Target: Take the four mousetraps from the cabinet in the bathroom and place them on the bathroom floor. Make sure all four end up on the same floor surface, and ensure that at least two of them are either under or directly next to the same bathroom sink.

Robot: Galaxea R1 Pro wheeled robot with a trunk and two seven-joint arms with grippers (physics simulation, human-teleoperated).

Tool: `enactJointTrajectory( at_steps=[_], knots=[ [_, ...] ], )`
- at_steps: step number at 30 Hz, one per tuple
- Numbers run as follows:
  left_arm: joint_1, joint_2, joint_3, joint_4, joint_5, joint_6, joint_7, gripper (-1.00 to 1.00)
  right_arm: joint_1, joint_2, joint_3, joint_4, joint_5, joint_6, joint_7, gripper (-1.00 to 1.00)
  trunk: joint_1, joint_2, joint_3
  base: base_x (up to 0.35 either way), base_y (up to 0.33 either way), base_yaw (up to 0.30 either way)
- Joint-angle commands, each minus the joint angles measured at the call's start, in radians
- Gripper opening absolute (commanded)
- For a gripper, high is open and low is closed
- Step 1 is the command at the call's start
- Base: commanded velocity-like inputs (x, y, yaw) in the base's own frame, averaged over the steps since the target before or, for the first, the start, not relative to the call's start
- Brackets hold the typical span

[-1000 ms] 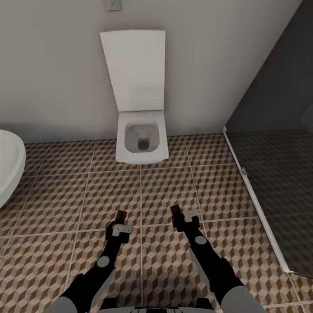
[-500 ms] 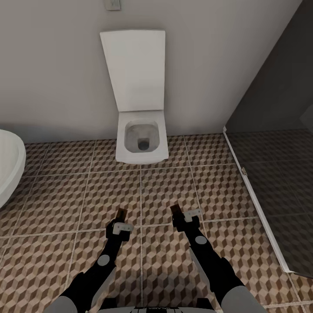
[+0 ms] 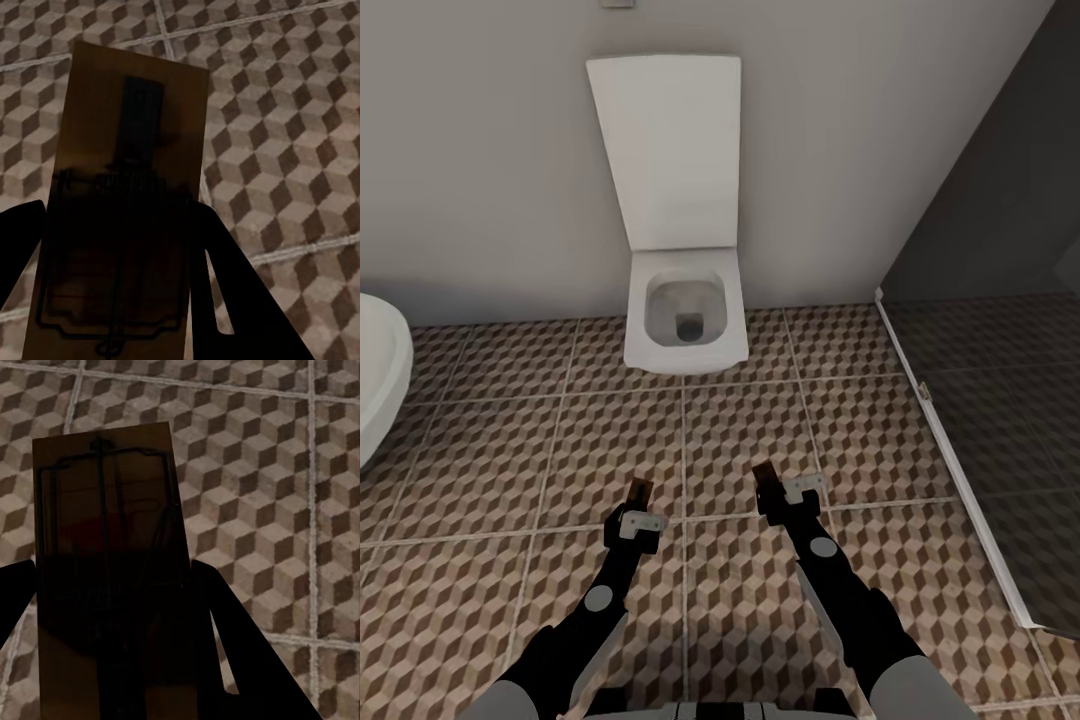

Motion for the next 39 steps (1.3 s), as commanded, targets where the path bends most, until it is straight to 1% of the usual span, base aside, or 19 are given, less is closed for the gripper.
enactJointTrajectory(
  at_steps=[1, 8, 15, 18, 27, 39],
  knots=[
    [-0.001, 0.002, -0.009, 0.0, 0.01, -0.004, 0.009, -1.0, 0.0, 0.0, 0.003, -0.003, 0.001, 0.006, -0.005, -1.0, 0.004, -0.008, -0.004, 0.0, 0.0, 0.0],
    [-0.001, 0.002, -0.008, -0.007, 0.009, -0.004, 0.009, -1.0, 0.0, 0.002, 0.004, -0.017, 0.001, 0.009, -0.007, -1.0, 0.031, -0.057, -0.029, 0.0, 0.0, 0.0],
    [-0.001, 0.003, -0.009, -0.075, 0.009, 0.0, 0.01, -1.0, 0.0, 0.003, 0.004, -0.022, 0.001, 0.009, -0.008, -1.0, 0.058, -0.106, -0.061, 0.0, 0.0, 0.0],
    [-0.001, 0.004, -0.008, -0.097, 0.009, 0.012, 0.01, -1.0, 0.0, 0.003, 0.004, -0.031, 0.001, 0.009, -0.008, -1.0, 0.069, -0.127, -0.075, 0.0, 0.0, 0.0],
    [-0.001, 0.007, -0.008, -0.141, 0.009, 0.03, 0.01, -1.0, 0.001, 0.001, 0.004, -0.123, 0.001, 0.014, -0.01, -1.0, 0.104, -0.19, -0.117, 0.0, 0.0, 0.0],
    [-0.001, 0.008, -0.008, -0.144, 0.01, 0.048, 0.01, -1.0, 0.003, 0.0, 0.004, -0.197, 0.0, 0.018, -0.01, -1.0, 0.15, -0.274, -0.172, 0.0, 0.0, 0.0]
  ],
)
